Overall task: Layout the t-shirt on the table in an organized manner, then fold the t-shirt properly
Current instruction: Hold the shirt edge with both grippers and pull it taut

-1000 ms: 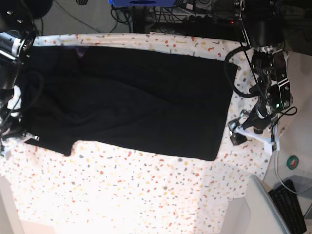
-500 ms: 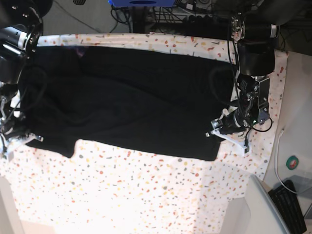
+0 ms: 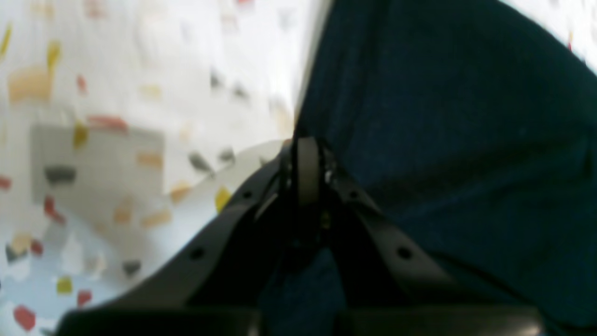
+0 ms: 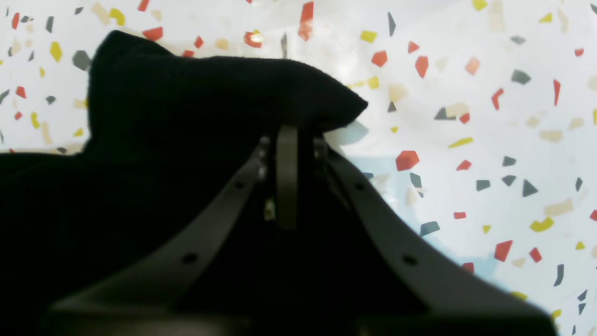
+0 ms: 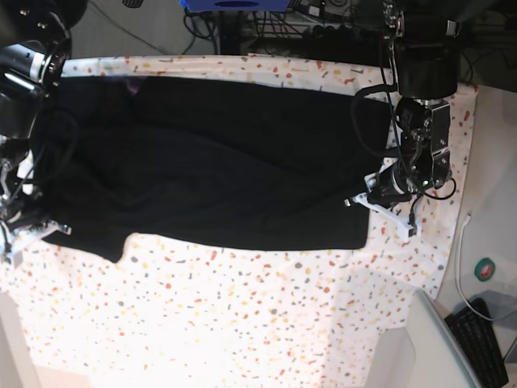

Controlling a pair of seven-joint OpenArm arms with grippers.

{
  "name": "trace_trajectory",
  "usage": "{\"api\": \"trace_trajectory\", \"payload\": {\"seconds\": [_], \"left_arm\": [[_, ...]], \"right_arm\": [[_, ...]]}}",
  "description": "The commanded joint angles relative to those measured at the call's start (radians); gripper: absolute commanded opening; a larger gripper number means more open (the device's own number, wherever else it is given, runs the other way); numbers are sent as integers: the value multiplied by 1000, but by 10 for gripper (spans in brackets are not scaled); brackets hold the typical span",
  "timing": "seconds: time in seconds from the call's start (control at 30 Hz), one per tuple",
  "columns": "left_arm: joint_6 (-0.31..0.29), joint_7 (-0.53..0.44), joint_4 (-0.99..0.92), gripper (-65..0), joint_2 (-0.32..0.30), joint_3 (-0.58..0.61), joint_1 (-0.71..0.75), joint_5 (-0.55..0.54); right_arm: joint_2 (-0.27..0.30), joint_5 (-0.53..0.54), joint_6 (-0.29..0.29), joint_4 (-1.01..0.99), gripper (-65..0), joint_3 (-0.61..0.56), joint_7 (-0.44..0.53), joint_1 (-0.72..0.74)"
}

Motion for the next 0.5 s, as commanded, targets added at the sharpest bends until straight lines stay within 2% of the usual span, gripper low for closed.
{"api": "trace_trajectory", "payload": {"seconds": [0.0, 0.17, 0.3, 0.47], "left_arm": [[-1, 3, 55, -650, -8, -4, 3, -3], [51, 81, 223, -650, 12, -5, 83, -3], [59, 137, 307, -650, 32, -5, 138, -3], [59, 179, 324, -650, 33, -5, 176, -3]], "right_arm": [[15, 12, 5, 19, -650, 2, 18, 24], [15, 12, 5, 19, -650, 1, 18, 24], [15, 12, 5, 17, -650, 1, 18, 22], [15, 12, 5, 15, -650, 1, 18, 22]]}}
